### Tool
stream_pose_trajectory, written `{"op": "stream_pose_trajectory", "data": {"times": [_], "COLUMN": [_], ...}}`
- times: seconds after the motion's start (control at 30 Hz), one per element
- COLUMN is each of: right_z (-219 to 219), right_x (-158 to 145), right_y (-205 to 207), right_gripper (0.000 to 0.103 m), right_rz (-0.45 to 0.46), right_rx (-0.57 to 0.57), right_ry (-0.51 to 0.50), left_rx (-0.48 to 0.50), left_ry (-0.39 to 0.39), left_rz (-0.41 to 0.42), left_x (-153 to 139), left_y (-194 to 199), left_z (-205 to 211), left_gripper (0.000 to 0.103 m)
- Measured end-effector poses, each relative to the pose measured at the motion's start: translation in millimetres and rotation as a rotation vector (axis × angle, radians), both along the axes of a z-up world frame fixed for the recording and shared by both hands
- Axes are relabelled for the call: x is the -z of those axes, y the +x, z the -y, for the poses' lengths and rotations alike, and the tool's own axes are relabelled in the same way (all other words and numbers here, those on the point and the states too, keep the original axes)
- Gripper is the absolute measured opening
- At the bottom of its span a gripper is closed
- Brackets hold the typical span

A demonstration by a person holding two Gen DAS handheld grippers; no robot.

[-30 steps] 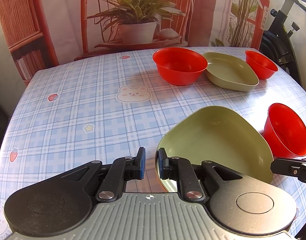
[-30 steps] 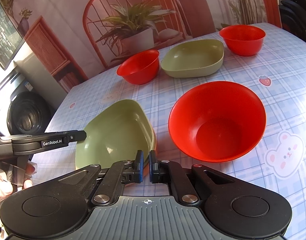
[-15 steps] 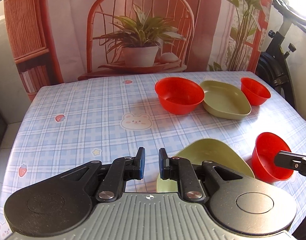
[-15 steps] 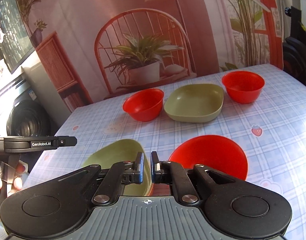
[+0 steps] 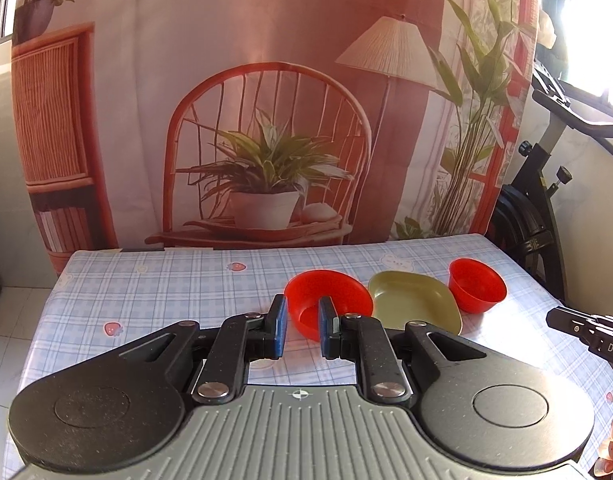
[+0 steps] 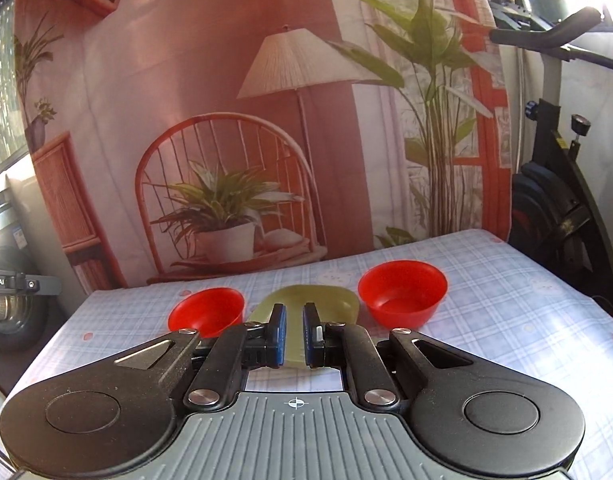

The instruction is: Organize plates and bowls

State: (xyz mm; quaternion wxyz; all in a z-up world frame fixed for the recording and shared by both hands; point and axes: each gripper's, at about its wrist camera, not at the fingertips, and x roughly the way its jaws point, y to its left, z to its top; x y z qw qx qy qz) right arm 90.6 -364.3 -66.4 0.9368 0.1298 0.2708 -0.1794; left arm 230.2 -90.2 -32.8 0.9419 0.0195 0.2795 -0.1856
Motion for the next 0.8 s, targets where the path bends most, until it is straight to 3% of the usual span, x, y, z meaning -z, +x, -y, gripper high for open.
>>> {"op": "stream_pose_trajectory", "data": {"times": [0.17,0.37,0.8], "right_z": [22.6,44.0,97.6], "right_x": [10.4,43.1,115.5], "right_y": [10.7,35.2,103.1], "right_gripper": [0.013,0.015,0.02], "right_rz": [-0.018,-0.091,-0.25], "right_rx": [0.011,-0.021,-0.087], "right_ry": [-0.014,0.007,0.168], "left_rx": [0.022,0.059,0.116], "left_ry": [0.016,0.044,0.107], "left_rz": [-0.022,-0.073,-0.175], "left_x": [9.4,32.0,71.3], "left_y": [12.2,37.7,92.0], "left_z": [22.2,57.9,122.4], "left_gripper": [0.021,0.027,0.027]}}
